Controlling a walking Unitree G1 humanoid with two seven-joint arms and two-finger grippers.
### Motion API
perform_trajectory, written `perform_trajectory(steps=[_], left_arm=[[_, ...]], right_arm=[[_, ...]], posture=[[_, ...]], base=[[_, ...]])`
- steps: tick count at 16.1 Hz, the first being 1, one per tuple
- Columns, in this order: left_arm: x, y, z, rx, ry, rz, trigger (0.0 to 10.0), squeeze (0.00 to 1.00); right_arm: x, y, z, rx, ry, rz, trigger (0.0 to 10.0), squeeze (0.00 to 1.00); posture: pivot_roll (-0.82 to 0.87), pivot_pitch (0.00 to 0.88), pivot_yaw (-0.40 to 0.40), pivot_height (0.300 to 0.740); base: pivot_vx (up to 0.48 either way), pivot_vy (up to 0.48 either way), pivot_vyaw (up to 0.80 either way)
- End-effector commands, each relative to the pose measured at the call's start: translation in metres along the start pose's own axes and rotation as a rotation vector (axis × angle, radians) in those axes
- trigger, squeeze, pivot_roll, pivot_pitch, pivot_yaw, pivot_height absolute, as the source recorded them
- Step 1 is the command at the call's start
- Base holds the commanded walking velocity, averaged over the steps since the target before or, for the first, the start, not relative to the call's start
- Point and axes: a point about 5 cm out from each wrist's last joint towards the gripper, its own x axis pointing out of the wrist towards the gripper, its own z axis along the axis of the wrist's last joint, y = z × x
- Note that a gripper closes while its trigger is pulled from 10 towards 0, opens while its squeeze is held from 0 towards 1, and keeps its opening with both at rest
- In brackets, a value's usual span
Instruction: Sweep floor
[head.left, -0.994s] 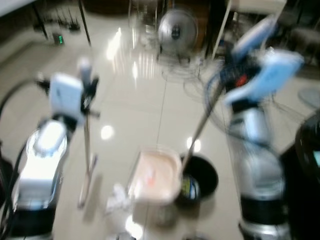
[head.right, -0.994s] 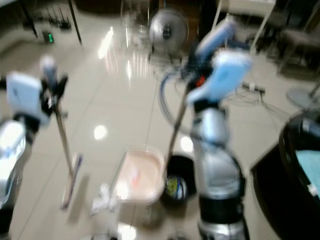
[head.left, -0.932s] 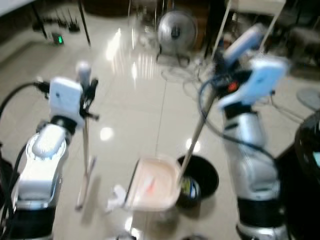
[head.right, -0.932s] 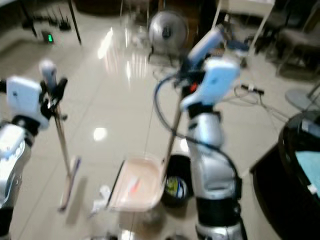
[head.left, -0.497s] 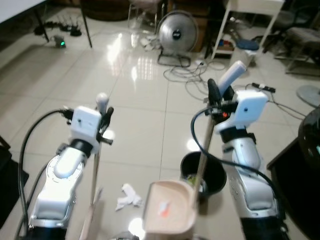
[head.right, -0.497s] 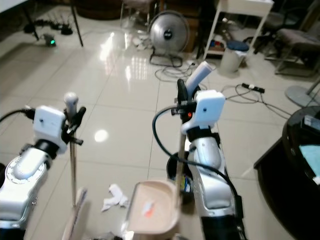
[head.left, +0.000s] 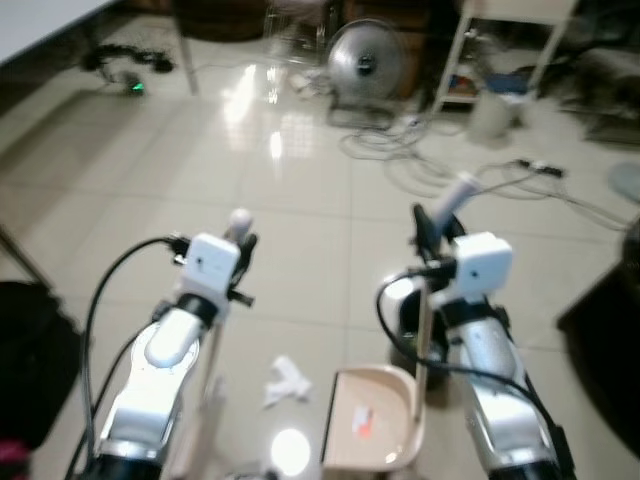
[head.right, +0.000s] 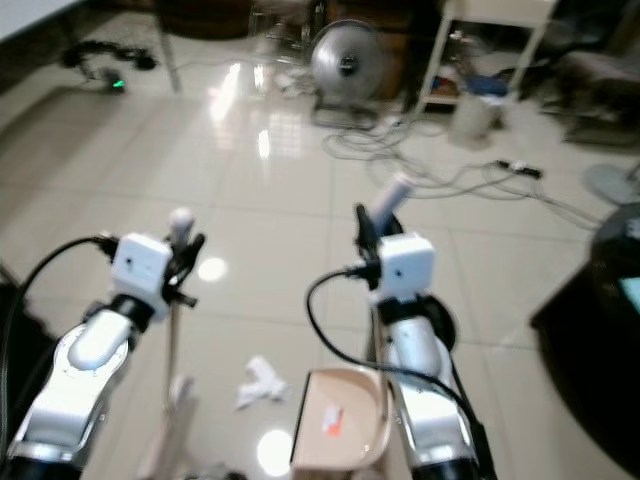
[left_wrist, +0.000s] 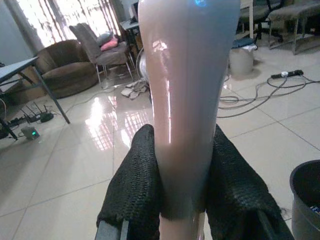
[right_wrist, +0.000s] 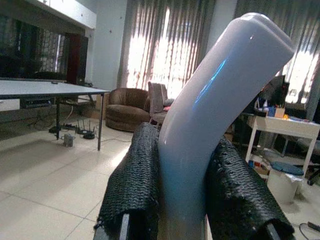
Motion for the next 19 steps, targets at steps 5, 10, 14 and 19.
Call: perform_trajectory(steps=[5, 10, 14, 19], left_arm=[[0.005, 0.004, 0.006, 0.015, -0.035, 0.02, 10.0, 0.0], [0.005, 0.006, 0.011, 0.081, -0.069, 0.021, 10.0, 0.0], [0.005, 0.007, 0.008, -0.015, -0.05, 0.053, 10.0, 0.0], [0.013, 0.009, 0.019, -0.013, -0.085, 0.074, 10.0, 0.0]], right_arm=[[-0.004, -0.002, 0.002, 0.043, -0.041, 0.0, 10.0, 0.0], [-0.005, -0.003, -0.001, 0.08, -0.026, -0.004, 10.0, 0.0], [-0.008, -0.008, -0.004, 0.105, -0.006, -0.043, 10.0, 0.0], [-0.002, -0.022, 0.0, 0.134, 0.036, -0.143, 10.0, 0.0]], posture=[[0.03, 0.065, -0.017, 0.74], [0.03, 0.066, -0.02, 0.74], [0.03, 0.065, -0.018, 0.74], [0.02, 0.048, -0.026, 0.74]], base=[[0.0, 0.345, 0.0], [0.0, 0.107, 0.0], [0.0, -0.36, 0.0], [0.0, 0.0, 0.0]])
